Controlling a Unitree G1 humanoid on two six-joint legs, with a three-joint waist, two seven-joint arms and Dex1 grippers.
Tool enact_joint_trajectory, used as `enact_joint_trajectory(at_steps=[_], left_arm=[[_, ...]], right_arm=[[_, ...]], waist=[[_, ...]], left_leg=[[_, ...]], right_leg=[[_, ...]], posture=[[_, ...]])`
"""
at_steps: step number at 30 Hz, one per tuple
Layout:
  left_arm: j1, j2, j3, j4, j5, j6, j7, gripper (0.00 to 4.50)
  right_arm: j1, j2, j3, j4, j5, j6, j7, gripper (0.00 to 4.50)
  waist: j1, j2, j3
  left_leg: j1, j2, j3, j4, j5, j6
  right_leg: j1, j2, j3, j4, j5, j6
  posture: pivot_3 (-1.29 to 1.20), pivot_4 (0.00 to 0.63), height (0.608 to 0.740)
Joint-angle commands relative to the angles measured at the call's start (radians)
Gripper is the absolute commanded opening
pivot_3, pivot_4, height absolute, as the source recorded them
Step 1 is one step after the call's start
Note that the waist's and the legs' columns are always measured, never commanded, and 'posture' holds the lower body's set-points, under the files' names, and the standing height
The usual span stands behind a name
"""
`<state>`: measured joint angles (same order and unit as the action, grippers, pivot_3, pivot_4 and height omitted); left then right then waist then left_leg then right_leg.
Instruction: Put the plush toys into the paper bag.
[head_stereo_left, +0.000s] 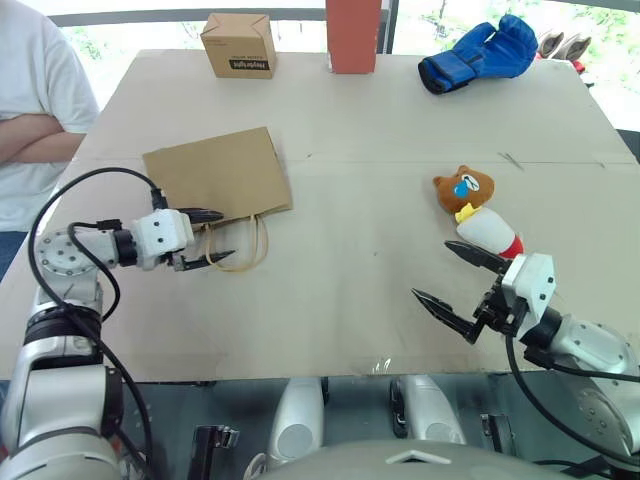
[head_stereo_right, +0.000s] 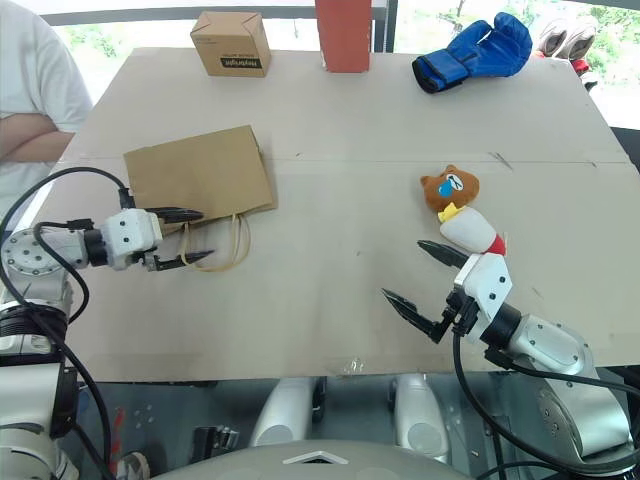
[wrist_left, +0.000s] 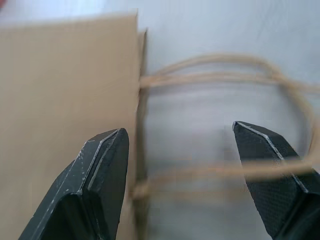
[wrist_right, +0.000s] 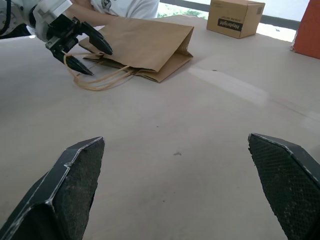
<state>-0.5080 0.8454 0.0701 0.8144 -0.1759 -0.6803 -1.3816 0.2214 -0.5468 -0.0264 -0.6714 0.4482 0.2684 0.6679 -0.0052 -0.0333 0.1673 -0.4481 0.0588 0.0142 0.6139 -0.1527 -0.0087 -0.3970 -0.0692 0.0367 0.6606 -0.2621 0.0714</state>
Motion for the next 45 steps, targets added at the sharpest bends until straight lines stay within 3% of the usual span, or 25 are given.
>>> enact_joint_trajectory(at_steps=[1, 5, 7, 10, 17, 22, 29, 33, 40, 45], left_arm=[[0.049, -0.028, 0.024, -0.16, -0.126, 0.15, -0.035, 1.86], [0.143, -0.095, 0.024, -0.492, -0.269, 0.456, 0.063, 0.03], [0.167, -0.125, 0.019, -0.633, -0.326, 0.587, 0.127, 0.03], [0.172, -0.171, 0.015, -0.805, -0.404, 0.769, 0.232, 0.0], [0.156, -0.279, 0.019, -1.021, -0.559, 1.06, 0.433, 0.0], [0.149, -0.356, 0.016, -1.109, -0.641, 1.185, 0.558, 0.0], [0.119, -0.454, 0.006, -1.235, -0.82, 1.35, 0.719, 0.0], [0.12, -0.467, 0.031, -1.273, -0.881, 1.398, 0.801, 0.0], [0.074, -0.477, 0.126, -1.264, -0.991, 1.417, 0.966, 0.0], [0.028, -0.474, 0.196, -1.258, -1.086, 1.414, 1.069, 0.0]], right_arm=[[0.002, 0.002, -0.013, -0.044, -0.006, -0.023, -0.01, 4.5], [0.0, -0.006, -0.006, -0.072, -0.05, 0.044, -0.079, 4.5], [-0.018, -0.004, 0.0, -0.082, -0.015, 0.08, -0.081, 4.5], [-0.063, 0.017, 0.003, -0.074, 0.077, 0.15, -0.077, 3.39], [-0.249, 0.082, 0.21, 0.061, -0.04, 0.194, -0.098, 0.03], [-0.407, 0.164, 0.335, 0.195, -0.121, 0.192, -0.093, 0.03], [-0.58, 0.215, 0.376, 0.375, -0.175, 0.141, -0.025, 0.03], [-0.693, 0.291, 0.437, 0.573, -0.235, 0.065, 0.018, 0.03], [-0.74, 0.412, 0.482, 0.862, -0.303, -0.069, 0.068, 0.03], [-0.716, 0.436, 0.473, 1.011, -0.351, -0.11, 0.057, 0.03]], waist=[[-0.003, 0.0, 0.0], [-0.003, 0.0, 0.0], [-0.005, 0.0, 0.0], [-0.005, 0.0, 0.0], [-0.009, 0.0, 0.0], [-0.009, 0.0, 0.0], [-0.006, 0.0, 0.0], [-0.015, 0.0, 0.0], [-0.009, 0.0, 0.0], [-0.01, 0.0, 0.0]], left_leg=[[0.0, 0.0, 0.0, 0.0, 0.0, 0.0], [0.0, 0.0, -0.001, 0.0, 0.0, 0.0], [0.0, 0.0, -0.001, 0.001, 0.0, 0.0], [0.0, 0.0, -0.001, 0.002, 0.0, 0.0], [0.001, 0.0, -0.002, 0.003, 0.0, 0.0], [0.0, 0.0, -0.004, 0.003, 0.0, 0.0], [0.0, 0.0, -0.006, 0.004, 0.0, 0.0], [0.001, 0.0, -0.007, 0.004, 0.0, 0.0], [-0.001, 0.0, -0.015, 0.003, 0.0, 0.0], [0.0, 0.0, -0.015, 0.003, 0.0, 0.0]], right_leg=[[0.0, 0.0, 0.0, 0.0, 0.0, 0.0], [0.0, 0.0, 0.0, 0.001, 0.0, 0.0], [0.0, 0.0, 0.0, 0.001, 0.0, 0.0], [0.001, 0.0, 0.0, 0.002, 0.0, 0.0], [0.001, 0.002, 0.0, 0.002, 0.0, 0.0], [0.001, 0.004, 0.001, 0.002, 0.0, 0.001], [0.002, 0.005, 0.001, 0.001, 0.001, 0.003], [0.002, 0.007, 0.002, 0.002, 0.002, 0.005], [0.002, 0.012, 0.0, 0.002, 0.002, 0.004], [0.004, 0.012, 0.001, 0.002, 0.003, 0.004]], posture=[[0.0, 0.15, 0.74], [0.0, 0.15, 0.74], [0.0, 0.15, 0.74], [0.0, 0.15, 0.74], [0.0, 0.15, 0.74], [0.0, 0.15, 0.74], [0.0, 0.15, 0.74], [0.0, 0.15, 0.74], [0.0, 0.15, 0.74], [0.0, 0.15, 0.74]])
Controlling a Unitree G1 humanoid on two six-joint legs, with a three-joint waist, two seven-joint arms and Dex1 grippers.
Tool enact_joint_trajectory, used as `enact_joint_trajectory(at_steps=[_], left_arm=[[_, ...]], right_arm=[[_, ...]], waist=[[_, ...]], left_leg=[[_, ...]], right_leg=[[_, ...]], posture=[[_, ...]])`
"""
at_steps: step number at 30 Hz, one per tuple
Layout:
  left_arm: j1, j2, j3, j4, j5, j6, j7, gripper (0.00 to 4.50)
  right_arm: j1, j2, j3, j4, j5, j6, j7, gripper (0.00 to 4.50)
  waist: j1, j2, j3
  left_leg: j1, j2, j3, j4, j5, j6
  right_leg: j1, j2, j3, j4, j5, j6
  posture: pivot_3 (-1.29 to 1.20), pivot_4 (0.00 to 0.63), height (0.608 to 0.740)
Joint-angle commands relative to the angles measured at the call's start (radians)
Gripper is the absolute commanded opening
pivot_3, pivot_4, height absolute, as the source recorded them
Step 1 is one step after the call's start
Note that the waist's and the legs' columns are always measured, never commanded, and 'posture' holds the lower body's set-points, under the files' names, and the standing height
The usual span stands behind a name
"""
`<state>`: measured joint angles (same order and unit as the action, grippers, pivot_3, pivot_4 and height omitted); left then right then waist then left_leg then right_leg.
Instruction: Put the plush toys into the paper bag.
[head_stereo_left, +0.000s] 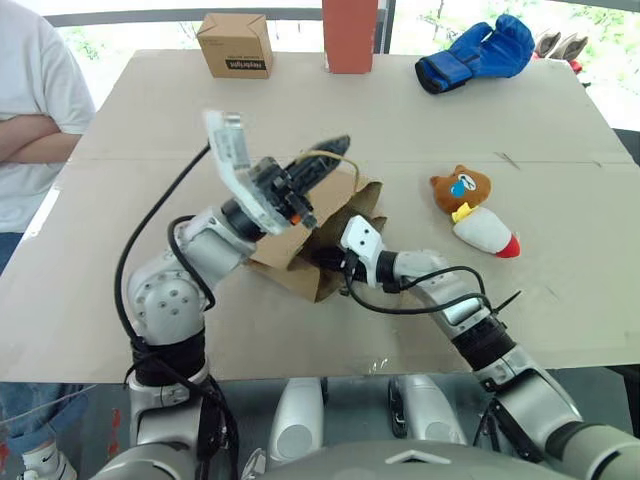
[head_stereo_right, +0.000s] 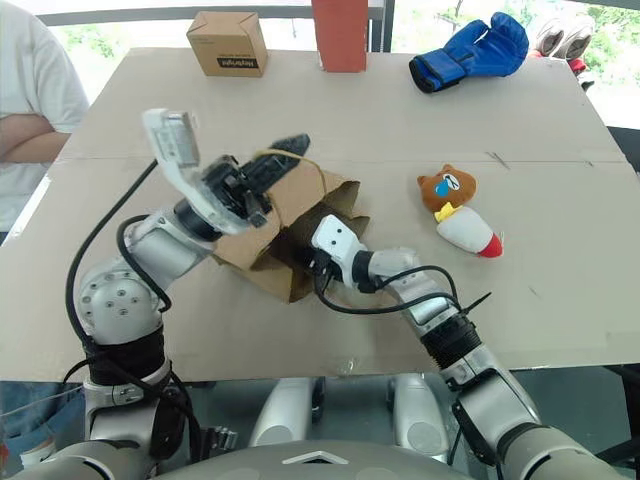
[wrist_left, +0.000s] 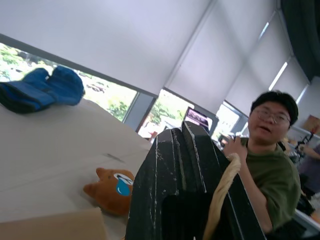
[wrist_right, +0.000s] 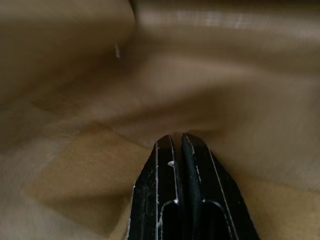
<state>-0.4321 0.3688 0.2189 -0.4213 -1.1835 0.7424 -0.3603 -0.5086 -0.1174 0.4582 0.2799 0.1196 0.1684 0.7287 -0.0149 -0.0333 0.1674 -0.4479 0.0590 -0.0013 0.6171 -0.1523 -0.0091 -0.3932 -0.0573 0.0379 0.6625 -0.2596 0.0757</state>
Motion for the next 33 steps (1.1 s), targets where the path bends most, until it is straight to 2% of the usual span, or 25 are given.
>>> enact_joint_trajectory(at_steps=[1, 8, 13, 15, 16, 17, 19, 20, 23, 25, 26, 30, 33], left_arm=[[-0.062, 0.004, 0.06, -0.011, -0.096, -0.01, 0.063, 0.0], [-0.119, 0.004, 0.105, 0.043, -0.178, -0.021, 0.12, 0.0], [-0.066, 0.014, 0.086, 0.037, -0.141, -0.02, 0.088, 0.0], [-0.037, 0.008, 0.074, 0.03, -0.12, -0.028, 0.074, 0.0], [-0.024, 0.002, 0.066, 0.028, -0.103, -0.037, 0.065, 0.0], [-0.013, 0.0, 0.055, 0.026, -0.083, -0.043, 0.054, 0.0], [0.001, -0.019, 0.036, 0.027, -0.051, -0.063, 0.043, 0.0], [0.005, -0.031, 0.025, 0.029, -0.039, -0.072, 0.04, 0.0], [0.016, -0.039, -0.013, 0.033, 0.03, -0.095, 0.006, 0.0], [0.022, -0.047, -0.041, 0.055, 0.096, -0.122, -0.01, 0.0], [0.026, -0.052, -0.051, 0.069, 0.123, -0.137, -0.024, 0.0], [0.03, -0.08, -0.04, 0.129, 0.155, -0.184, -0.083, 0.0], [0.021, -0.089, -0.026, 0.158, 0.155, -0.197, -0.118, 0.0]], right_arm=[[0.016, 0.011, -0.018, 0.068, -0.024, -0.006, -0.007, 0.03], [0.031, 0.004, -0.042, 0.056, -0.047, 0.024, -0.032, 0.03], [0.05, -0.028, -0.051, -0.027, -0.073, 0.0, -0.045, 0.03], [0.05, -0.033, -0.091, -0.102, -0.033, 0.059, -0.045, 0.03], [0.054, -0.043, -0.118, -0.162, -0.009, 0.088, -0.048, 0.4], [0.06, -0.06, -0.134, -0.224, 0.009, 0.116, -0.039, 0.51], [0.087, -0.106, -0.162, -0.381, 0.05, 0.197, -0.018, 1.21], [0.104, -0.127, -0.19, -0.471, 0.072, 0.246, -0.029, 1.39], [0.148, -0.187, -0.263, -0.69, 0.134, 0.371, -0.057, 2.65], [0.21, -0.246, -0.344, -0.838, 0.179, 0.444, -0.069, 3.64], [0.248, -0.265, -0.401, -0.905, 0.22, 0.491, -0.082, 3.96], [0.368, -0.349, -0.696, -1.06, 0.415, 0.699, -0.122, 3.96], [0.387, -0.481, -0.757, -1.069, 0.366, 0.809, -0.172, 3.96]], waist=[[-0.001, 0.0, 0.0], [0.0, 0.0, 0.0], [0.005, 0.0, 0.0], [0.004, 0.0, 0.0], [0.004, 0.0, 0.0], [0.005, 0.001, 0.0], [0.005, 0.001, 0.0], [0.005, 0.001, 0.0], [0.005, 0.001, 0.0], [0.005, 0.001, 0.0], [0.007, 0.001, 0.0], [0.013, 0.001, 0.001], [0.003, 0.001, 0.001]], left_leg=[[0.0, 0.0, -0.001, 0.0, 0.0, 0.0], [0.005, 0.0, -0.006, 0.0, 0.001, -0.002], [0.005, -0.001, -0.006, 0.0, 0.001, -0.002], [0.005, -0.002, -0.006, 0.0, 0.001, -0.002], [0.005, -0.002, -0.006, 0.0, 0.001, -0.002], [0.004, -0.002, -0.006, 0.0, 0.001, -0.002], [0.003, -0.002, -0.006, 0.0, 0.001, -0.002], [0.002, -0.002, -0.006, 0.0, 0.001, -0.002], [-0.001, -0.002, -0.006, -0.001, 0.001, -0.002], [-0.001, -0.002, -0.006, -0.003, 0.001, -0.002], [-0.001, -0.002, -0.006, -0.004, 0.001, -0.002], [-0.002, -0.002, -0.005, -0.004, 0.001, -0.002], [-0.001, -0.002, -0.003, -0.003, 0.001, -0.002]], right_leg=[[0.0, 0.001, 0.0, 0.0, 0.0, 0.0], [0.006, 0.004, 0.001, 0.0, 0.0, -0.001], [0.007, 0.004, 0.002, -0.001, -0.002, -0.004], [0.007, 0.004, 0.003, -0.002, -0.002, -0.004], [0.007, 0.004, 0.003, -0.002, -0.002, -0.004], [0.006, 0.004, 0.003, -0.002, -0.002, -0.004], [0.005, 0.004, 0.003, -0.002, -0.002, -0.004], [0.004, 0.004, 0.003, -0.002, -0.002, -0.004], [0.0, 0.004, 0.003, -0.002, -0.002, -0.004], [0.0, 0.004, 0.003, -0.002, -0.002, -0.004], [0.0, 0.004, 0.003, -0.002, -0.002, -0.004], [0.0, 0.004, 0.004, -0.005, -0.003, -0.005], [0.0, 0.003, 0.006, -0.005, -0.002, -0.005]], posture=[[0.0, 0.15, 0.74], [0.0, 0.15, 0.74], [0.0, 0.15, 0.74], [0.0, 0.15, 0.74], [0.0, 0.15, 0.74], [0.0, 0.15, 0.74], [0.0, 0.15, 0.74], [0.0, 0.15, 0.74], [0.0, 0.15, 0.74], [0.0, 0.15, 0.74], [0.0, 0.15, 0.74], [0.0, 0.15, 0.74], [0.0, 0.15, 0.74]])
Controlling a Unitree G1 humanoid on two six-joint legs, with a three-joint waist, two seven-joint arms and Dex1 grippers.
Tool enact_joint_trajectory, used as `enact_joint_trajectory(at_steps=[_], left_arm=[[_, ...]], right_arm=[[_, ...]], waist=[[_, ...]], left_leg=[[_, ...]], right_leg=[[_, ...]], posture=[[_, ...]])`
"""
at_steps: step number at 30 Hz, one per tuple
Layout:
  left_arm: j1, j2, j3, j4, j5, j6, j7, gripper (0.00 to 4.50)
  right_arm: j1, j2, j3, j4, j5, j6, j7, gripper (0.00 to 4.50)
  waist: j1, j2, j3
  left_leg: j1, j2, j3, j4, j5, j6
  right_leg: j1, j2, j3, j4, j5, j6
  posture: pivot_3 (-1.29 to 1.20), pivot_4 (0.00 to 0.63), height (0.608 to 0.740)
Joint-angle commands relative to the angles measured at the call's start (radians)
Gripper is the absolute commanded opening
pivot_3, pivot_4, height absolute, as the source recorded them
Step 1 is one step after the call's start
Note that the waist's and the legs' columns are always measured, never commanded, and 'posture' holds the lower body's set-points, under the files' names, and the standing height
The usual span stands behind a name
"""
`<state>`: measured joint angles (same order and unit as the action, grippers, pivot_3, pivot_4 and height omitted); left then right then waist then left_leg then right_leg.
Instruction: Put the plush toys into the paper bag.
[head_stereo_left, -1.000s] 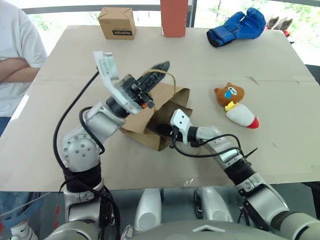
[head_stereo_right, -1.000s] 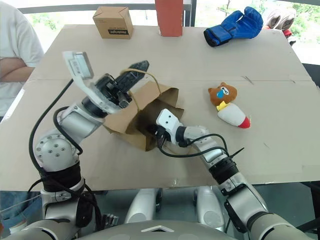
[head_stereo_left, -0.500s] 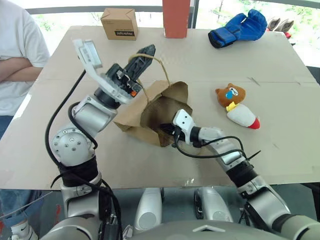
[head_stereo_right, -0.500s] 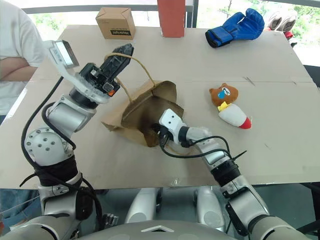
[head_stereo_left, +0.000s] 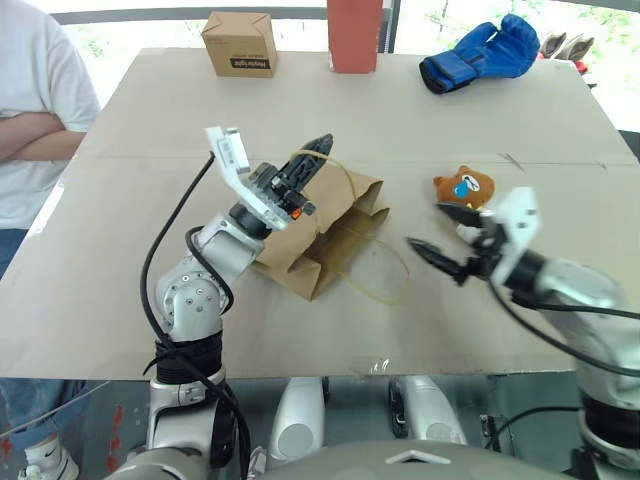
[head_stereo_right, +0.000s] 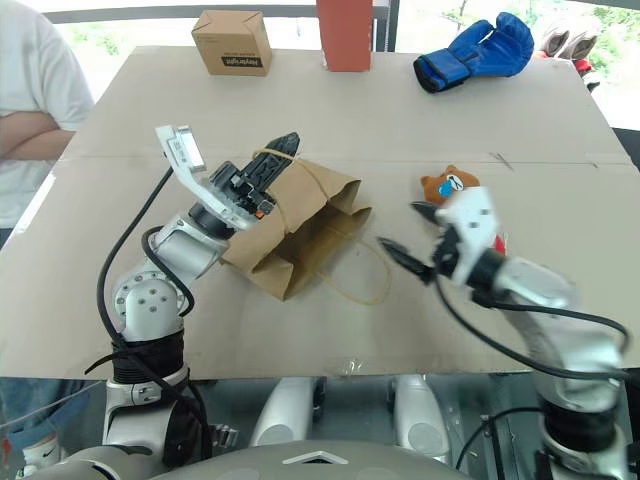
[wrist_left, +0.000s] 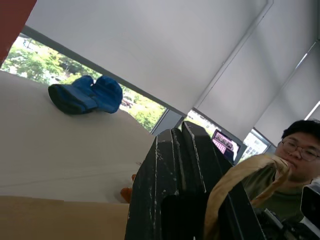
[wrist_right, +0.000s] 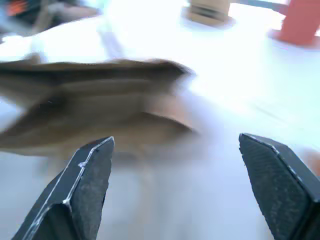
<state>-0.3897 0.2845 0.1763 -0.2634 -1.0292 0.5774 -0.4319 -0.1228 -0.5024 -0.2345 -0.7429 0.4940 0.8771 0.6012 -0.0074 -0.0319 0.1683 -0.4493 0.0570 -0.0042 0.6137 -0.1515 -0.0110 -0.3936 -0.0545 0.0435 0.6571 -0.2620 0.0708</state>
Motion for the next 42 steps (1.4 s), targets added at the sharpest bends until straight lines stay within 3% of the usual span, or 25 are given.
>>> enact_joint_trajectory(at_steps=[1, 6, 10, 13, 14, 15, 20, 24, 28, 32, 36, 38, 42], left_arm=[[-0.025, -0.005, 0.018, 0.006, 0.003, -0.033, -0.054, 0.0], [-0.049, -0.01, 0.012, 0.012, 0.0, -0.022, -0.083, 0.0], [-0.048, -0.013, 0.016, 0.001, 0.005, -0.025, -0.082, 0.0], [-0.04, -0.004, 0.026, -0.014, 0.005, -0.024, -0.083, 0.0], [-0.039, -0.003, 0.03, -0.018, 0.004, -0.026, -0.08, 0.0], [-0.038, -0.001, 0.033, -0.021, 0.003, -0.027, -0.078, 0.0], [-0.048, -0.006, 0.043, -0.02, -0.006, -0.024, -0.062, 0.0], [-0.065, -0.01, 0.038, -0.007, -0.012, -0.01, -0.062, 0.0], [-0.077, -0.014, 0.022, 0.006, -0.004, 0.002, -0.075, 0.0], [-0.1, -0.033, 0.018, 0.016, -0.008, 0.01, -0.059, 0.0], [-0.12, -0.046, 0.003, 0.01, -0.004, 0.018, -0.06, 0.0], [-0.126, -0.059, -0.004, -0.005, -0.009, 0.024, -0.044, 0.0], [-0.114, -0.058, -0.017, -0.024, -0.005, 0.045, -0.036, 0.0]], right_arm=[[0.003, -0.129, -0.069, -0.038, -0.016, 0.13, -0.057, 3.96], [-0.031, -0.241, 0.085, 0.195, -0.177, 0.138, -0.15, 3.96], [-0.13, -0.209, 0.2, 0.411, -0.224, 0.055, -0.131, 3.96], [-0.153, -0.206, 0.236, 0.469, -0.254, 0.009, -0.125, 3.1], [-0.148, -0.203, 0.226, 0.456, -0.248, 0.005, -0.124, 2.7], [-0.144, -0.199, 0.217, 0.445, -0.241, 0.004, -0.122, 1.99], [-0.047, -0.273, 0.173, 0.316, -0.24, -0.104, -0.044, 0.04], [-0.01, -0.305, 0.052, 0.1, -0.094, -0.069, 0.044, 0.01], [-0.154, -0.297, 0.107, 0.013, -0.015, 0.012, 0.047, 0.01], [-0.309, -0.34, 0.296, 0.034, -0.064, 0.007, 0.099, 0.01], [-0.446, -0.309, 0.498, 0.136, -0.159, -0.034, 0.13, 0.01], [-0.552, -0.244, 0.662, 0.264, -0.282, -0.104, 0.139, 0.01], [-0.704, -0.104, 0.845, 0.469, -0.432, -0.224, 0.169, 0.01]], waist=[[-0.006, 0.0, 0.0], [-0.005, 0.0, 0.0], [-0.01, 0.0, 0.0], [-0.007, 0.001, 0.001], [-0.004, 0.001, 0.001], [-0.003, 0.001, 0.001], [0.001, 0.001, 0.001], [-0.007, 0.001, 0.001], [-0.011, 0.002, 0.002], [-0.005, 0.001, 0.002], [-0.003, 0.001, 0.002], [-0.007, 0.001, 0.002], [-0.013, 0.001, 0.002]], left_leg=[[0.0, 0.0, 0.0, 0.0, 0.0, 0.0], [0.0, 0.0, 0.0, 0.0, 0.0, 0.0], [-0.002, -0.001, 0.0, 0.0, 0.0, 0.001], [-0.002, -0.001, -0.001, 0.0, 0.0, 0.001], [-0.002, -0.001, -0.001, -0.001, 0.0, 0.001], [-0.002, -0.001, -0.002, -0.001, 0.0, 0.001], [-0.003, -0.001, -0.002, 0.0, 0.0, 0.001], [-0.003, -0.001, -0.002, 0.0, 0.0, 0.001], [0.0, -0.001, -0.002, 0.0, 0.0, 0.001], [0.0, -0.001, -0.004, 0.0, 0.0, 0.001], [-0.003, -0.002, -0.004, 0.0, 0.0, 0.001], [-0.003, -0.002, -0.004, 0.0, 0.0, 0.001], [-0.002, -0.002, -0.005, 0.0, 0.0, 0.001]], right_leg=[[0.0, 0.0, 0.0, 0.0, 0.0, 0.0], [-0.001, 0.0, 0.001, 0.0, 0.0, 0.0], [-0.002, 0.0, 0.003, -0.002, 0.0, 0.0], [-0.002, 0.002, 0.003, -0.001, 0.0, 0.0], [-0.003, 0.002, 0.002, 0.0, 0.0, 0.0], [-0.002, 0.002, 0.002, 0.0, 0.0, 0.001], [-0.002, 0.002, 0.002, -0.001, 0.0, 0.001], [-0.002, 0.002, 0.002, -0.001, -0.001, 0.002], [-0.002, 0.003, 0.003, 0.0, -0.002, 0.004], [-0.002, 0.003, 0.003, -0.001, -0.001, 0.002], [-0.002, 0.003, 0.003, -0.003, 0.0, 0.0], [-0.002, 0.003, 0.003, -0.003, 0.0, 0.0], [-0.003, 0.004, 0.003, 0.0, 0.0, 0.0]], posture=[[0.0, 0.15, 0.74], [0.0, 0.15, 0.74], [0.0, 0.15, 0.74], [0.0, 0.15, 0.74], [0.0, 0.15, 0.74], [0.0, 0.15, 0.74], [0.0, 0.15, 0.74], [0.0, 0.15, 0.74], [0.0, 0.15, 0.74], [0.0, 0.15, 0.74], [0.0, 0.15, 0.74], [0.0, 0.15, 0.74], [0.0, 0.15, 0.74]])
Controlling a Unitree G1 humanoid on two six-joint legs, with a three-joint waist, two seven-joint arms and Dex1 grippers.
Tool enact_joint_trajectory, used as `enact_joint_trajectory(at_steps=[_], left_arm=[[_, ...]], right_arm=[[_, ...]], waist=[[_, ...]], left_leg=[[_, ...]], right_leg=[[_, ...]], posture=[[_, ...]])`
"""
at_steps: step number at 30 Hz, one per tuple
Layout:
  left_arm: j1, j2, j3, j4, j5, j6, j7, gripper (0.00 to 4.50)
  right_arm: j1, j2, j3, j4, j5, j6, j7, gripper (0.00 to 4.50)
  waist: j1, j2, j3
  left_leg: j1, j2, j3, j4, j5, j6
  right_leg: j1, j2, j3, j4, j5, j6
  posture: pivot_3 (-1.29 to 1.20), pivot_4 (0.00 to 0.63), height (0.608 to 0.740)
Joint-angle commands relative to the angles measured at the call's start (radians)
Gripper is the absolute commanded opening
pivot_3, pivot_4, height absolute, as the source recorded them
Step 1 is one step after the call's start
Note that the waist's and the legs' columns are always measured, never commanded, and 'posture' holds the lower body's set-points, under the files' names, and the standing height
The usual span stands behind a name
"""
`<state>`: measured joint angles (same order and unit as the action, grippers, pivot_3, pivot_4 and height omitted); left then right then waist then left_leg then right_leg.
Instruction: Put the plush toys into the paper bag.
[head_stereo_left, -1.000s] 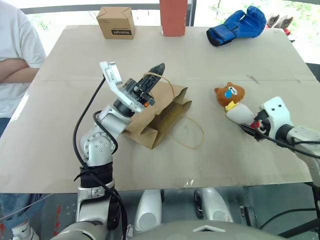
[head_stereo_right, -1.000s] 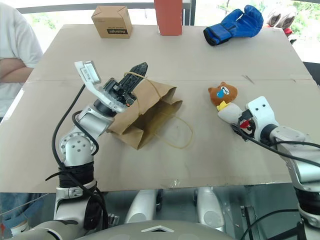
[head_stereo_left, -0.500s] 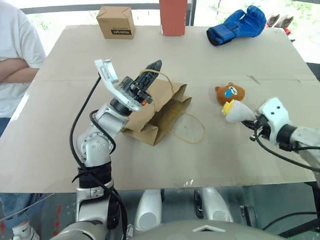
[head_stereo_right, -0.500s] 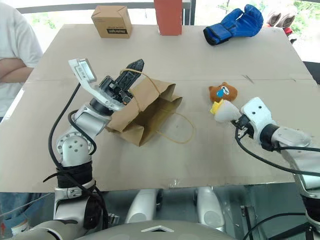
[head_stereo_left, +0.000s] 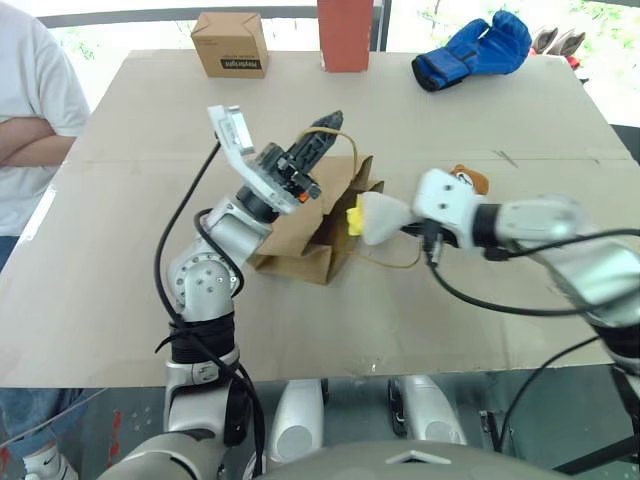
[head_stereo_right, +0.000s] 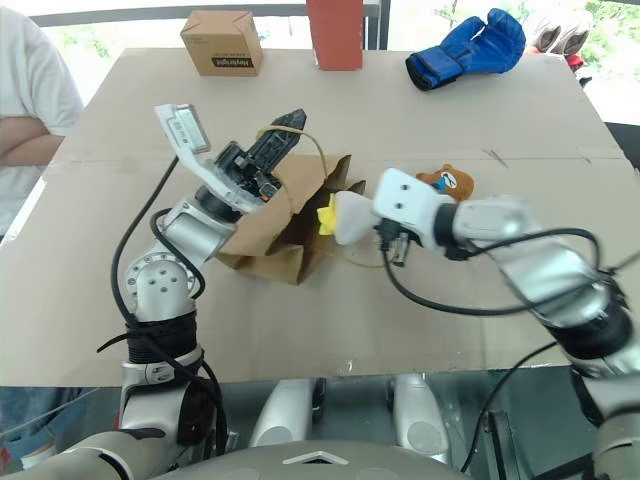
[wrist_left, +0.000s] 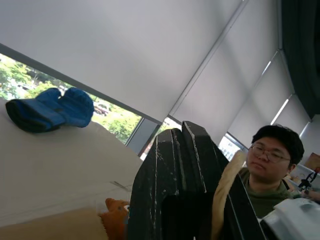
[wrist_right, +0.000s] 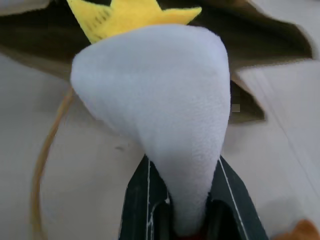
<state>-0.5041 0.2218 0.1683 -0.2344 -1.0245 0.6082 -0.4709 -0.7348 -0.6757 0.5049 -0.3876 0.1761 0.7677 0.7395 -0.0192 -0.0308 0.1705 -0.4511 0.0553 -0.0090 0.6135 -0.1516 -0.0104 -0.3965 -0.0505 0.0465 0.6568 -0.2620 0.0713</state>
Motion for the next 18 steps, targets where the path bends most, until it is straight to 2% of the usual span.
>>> enact_joint_trajectory(at_steps=[1, 3, 5, 6, 7, 9, 11, 18], left_arm=[[0.004, 0.007, -0.012, -0.056, -0.009, 0.019, 0.002, 0.0], [0.018, 0.003, -0.021, -0.069, -0.003, 0.018, 0.004, 0.0], [0.028, -0.006, -0.027, -0.086, -0.007, 0.02, 0.017, 0.0], [0.031, -0.008, -0.024, -0.089, -0.008, 0.018, 0.025, 0.0], [0.039, -0.003, -0.014, -0.098, -0.009, 0.015, 0.032, 0.0], [0.053, 0.003, 0.005, -0.112, -0.014, 0.012, 0.047, 0.0], [0.069, 0.007, 0.024, -0.122, -0.019, 0.008, 0.064, 0.0], [0.097, 0.029, 0.063, -0.139, -0.012, -0.006, 0.085, 0.0]], right_arm=[[-0.114, 0.091, 0.131, 0.149, -0.141, -0.143, 0.041, 0.01], [-0.168, 0.17, 0.178, 0.26, -0.183, -0.201, 0.061, 0.01], [-0.213, 0.283, 0.222, 0.443, -0.197, -0.343, 0.115, 0.76], [-0.226, 0.3, 0.243, 0.506, -0.225, -0.413, 0.137, 1.12], [-0.224, 0.318, 0.221, 0.53, -0.223, -0.44, 0.135, 1.48], [-0.209, 0.332, 0.162, 0.53, -0.215, -0.459, 0.128, 2.53], [-0.175, 0.297, 0.111, 0.472, -0.196, -0.449, 0.152, 3.51], [0.061, 0.132, -0.127, 0.084, -0.068, -0.209, 0.169, 3.51]], waist=[[-0.001, 0.0, 0.0], [0.001, 0.001, 0.0], [0.002, 0.001, 0.0], [0.002, 0.001, 0.0], [0.003, 0.001, 0.0], [0.007, 0.001, 0.001], [0.01, 0.001, 0.001], [0.013, 0.001, 0.001]], left_leg=[[0.0, 0.0, 0.0, 0.0, 0.0, 0.0], [0.0, 0.0, -0.001, -0.001, 0.0, 0.0], [0.0, 0.0, -0.001, -0.001, 0.0, 0.0], [0.0, 0.0, -0.001, -0.001, 0.0, 0.0], [0.0, 0.0, -0.001, -0.001, 0.0, 0.0], [-0.001, 0.0, -0.002, -0.001, 0.0, 0.0], [-0.002, 0.0, -0.002, -0.001, 0.0, 0.0], [-0.001, 0.0, -0.002, -0.001, 0.0, -0.001]], right_leg=[[0.0, 0.0, 0.0, 0.001, 0.0, 0.0], [0.0, 0.001, 0.0, 0.001, 0.001, 0.003], [-0.001, 0.001, 0.0, 0.001, 0.002, 0.004], [0.0, 0.001, 0.0, 0.001, 0.002, 0.004], [0.0, 0.001, 0.0, 0.001, 0.002, 0.004], [0.0, 0.001, -0.001, 0.001, 0.002, 0.004], [0.0, 0.0, -0.001, 0.0, 0.002, 0.004], [0.0, 0.0, -0.002, 0.001, 0.002, 0.004]], posture=[[0.0, 0.15, 0.74], [0.0, 0.15, 0.74], [0.0, 0.15, 0.74], [0.0, 0.15, 0.74], [0.0, 0.15, 0.74], [0.0, 0.15, 0.74], [0.0, 0.15, 0.74], [0.0, 0.15, 0.74]])
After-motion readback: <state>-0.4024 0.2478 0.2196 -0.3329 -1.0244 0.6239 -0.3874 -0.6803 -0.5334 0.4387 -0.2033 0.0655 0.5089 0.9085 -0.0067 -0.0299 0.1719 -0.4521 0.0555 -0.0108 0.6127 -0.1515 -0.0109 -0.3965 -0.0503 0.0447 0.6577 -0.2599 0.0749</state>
